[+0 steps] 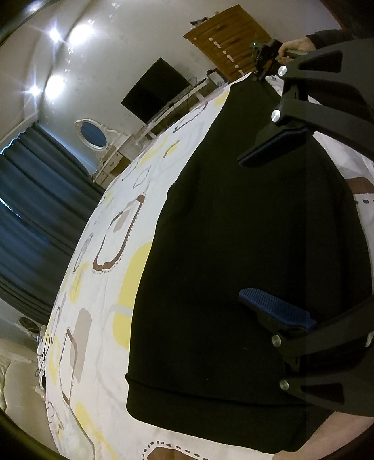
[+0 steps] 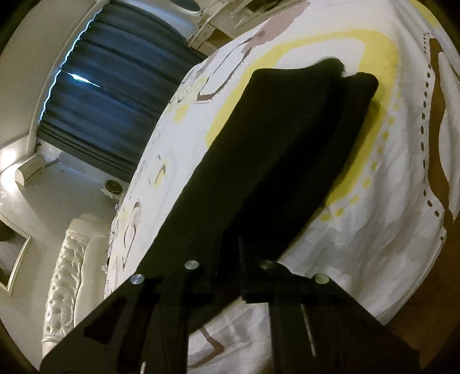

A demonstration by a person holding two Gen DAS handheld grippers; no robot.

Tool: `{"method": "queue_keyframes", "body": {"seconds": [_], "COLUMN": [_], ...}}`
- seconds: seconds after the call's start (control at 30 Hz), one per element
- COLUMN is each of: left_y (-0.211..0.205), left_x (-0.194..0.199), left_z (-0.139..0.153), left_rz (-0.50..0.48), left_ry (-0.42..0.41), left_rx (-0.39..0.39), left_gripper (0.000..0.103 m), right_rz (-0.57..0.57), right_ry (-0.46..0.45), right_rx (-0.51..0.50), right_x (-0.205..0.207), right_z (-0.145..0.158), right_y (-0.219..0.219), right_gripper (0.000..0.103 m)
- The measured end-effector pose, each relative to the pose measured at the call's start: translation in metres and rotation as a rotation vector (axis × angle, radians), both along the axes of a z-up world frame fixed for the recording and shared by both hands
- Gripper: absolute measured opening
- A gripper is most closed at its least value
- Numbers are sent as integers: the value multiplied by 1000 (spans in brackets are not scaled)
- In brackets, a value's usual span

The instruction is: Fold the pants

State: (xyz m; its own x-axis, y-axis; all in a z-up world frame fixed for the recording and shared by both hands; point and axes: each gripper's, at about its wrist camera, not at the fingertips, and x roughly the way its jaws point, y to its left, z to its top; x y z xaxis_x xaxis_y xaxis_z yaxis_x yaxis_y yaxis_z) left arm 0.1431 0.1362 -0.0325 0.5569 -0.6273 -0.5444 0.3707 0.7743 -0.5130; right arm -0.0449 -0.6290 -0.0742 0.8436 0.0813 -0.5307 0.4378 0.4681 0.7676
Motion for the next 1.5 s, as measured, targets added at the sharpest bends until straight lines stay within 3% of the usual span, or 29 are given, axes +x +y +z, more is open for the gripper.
{"method": "queue_keyframes", "body": {"seconds": [0.5, 0.53, 0.6, 0.63, 0.67, 0.9, 1.13, 1.23, 1.27, 1.3, 1.33, 1.37, 1.5], "left_y": [-8, -10, -15, -17, -20, -37, -41, -39, -38, -37, -36, -36, -32], "left_x": [-16, -16, -18, -19, -20, -18, -17, -15, -15, -15, -14, -15, -15], "left_z": [9, 10, 12, 13, 14, 15, 13, 12, 12, 11, 10, 10, 6], "left_rz": [-44, -51, -62, -67, -74, -101, -99, -94, -92, -90, -85, -81, -64], "left_ry": [-24, -27, -36, -42, -47, -46, -44, -33, -30, -29, -27, -27, -20], "left_rx": [29, 31, 42, 44, 43, 39, 54, 41, 36, 32, 30, 28, 5], "left_gripper": [85, 85, 85, 85, 85, 85, 85, 85, 85, 85, 85, 85, 85], "right_rz": [-41, -65, -115, -157, -179, -253, -252, -249, -254, -257, -248, -239, -232], "right_ry": [-4, -14, -36, -42, -45, -46, -78, -69, -69, -68, -65, -64, -82], "right_rx": [11, 18, 15, 2, -5, 16, 49, 44, 38, 30, 26, 29, 33], "right_x": [-46, -50, -63, -73, -77, -88, -64, -53, -52, -51, -48, -46, -47], "right_z": [-12, -10, -5, -2, -1, -11, -15, -17, -16, -15, -15, -15, -14], "right_y": [-7, -9, -14, -21, -25, -64, -77, -83, -84, -84, -85, -85, -86], "right_gripper": [7, 8, 23, 36, 41, 45, 53, 52, 47, 41, 23, 14, 12]}}
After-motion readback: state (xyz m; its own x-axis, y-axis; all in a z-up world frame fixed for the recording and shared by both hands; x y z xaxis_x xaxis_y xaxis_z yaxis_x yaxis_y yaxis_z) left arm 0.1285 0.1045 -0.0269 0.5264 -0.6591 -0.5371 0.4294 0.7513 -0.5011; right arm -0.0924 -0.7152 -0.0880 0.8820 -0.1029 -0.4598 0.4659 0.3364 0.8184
